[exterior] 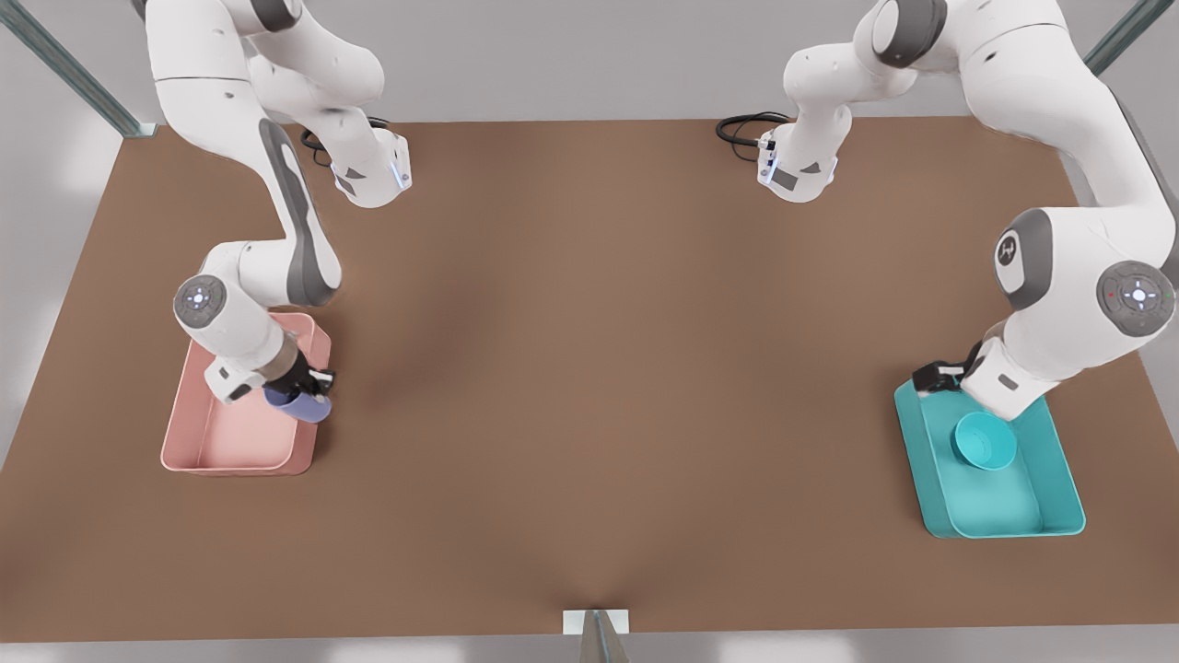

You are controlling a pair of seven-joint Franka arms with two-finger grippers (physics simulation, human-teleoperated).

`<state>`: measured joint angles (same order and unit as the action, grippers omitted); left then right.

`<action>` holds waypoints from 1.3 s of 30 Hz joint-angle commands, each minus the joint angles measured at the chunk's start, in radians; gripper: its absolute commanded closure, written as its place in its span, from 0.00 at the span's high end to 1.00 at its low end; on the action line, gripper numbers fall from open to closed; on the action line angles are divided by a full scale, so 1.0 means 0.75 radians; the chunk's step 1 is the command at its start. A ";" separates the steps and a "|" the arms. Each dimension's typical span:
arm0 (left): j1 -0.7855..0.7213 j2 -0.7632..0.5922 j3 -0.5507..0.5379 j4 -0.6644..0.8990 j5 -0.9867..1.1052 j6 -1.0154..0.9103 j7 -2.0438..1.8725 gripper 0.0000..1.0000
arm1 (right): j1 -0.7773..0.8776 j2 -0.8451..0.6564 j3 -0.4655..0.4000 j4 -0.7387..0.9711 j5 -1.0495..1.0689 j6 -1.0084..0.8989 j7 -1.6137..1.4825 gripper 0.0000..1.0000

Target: Put the bowls and cups in different boxes

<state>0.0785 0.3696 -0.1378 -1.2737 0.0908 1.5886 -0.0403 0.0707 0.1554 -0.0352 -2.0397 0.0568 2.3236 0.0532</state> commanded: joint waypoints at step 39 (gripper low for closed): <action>0.006 -0.014 -0.033 0.039 -0.125 -0.324 0.021 1.00 | -0.311 0.388 0.010 0.235 -0.031 -0.141 -0.341 1.00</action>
<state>0.0838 0.3607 -0.1626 -1.2445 -0.0041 1.3496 -0.0276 -0.1636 0.4610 -0.0286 -1.8606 0.0175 2.2631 -0.1150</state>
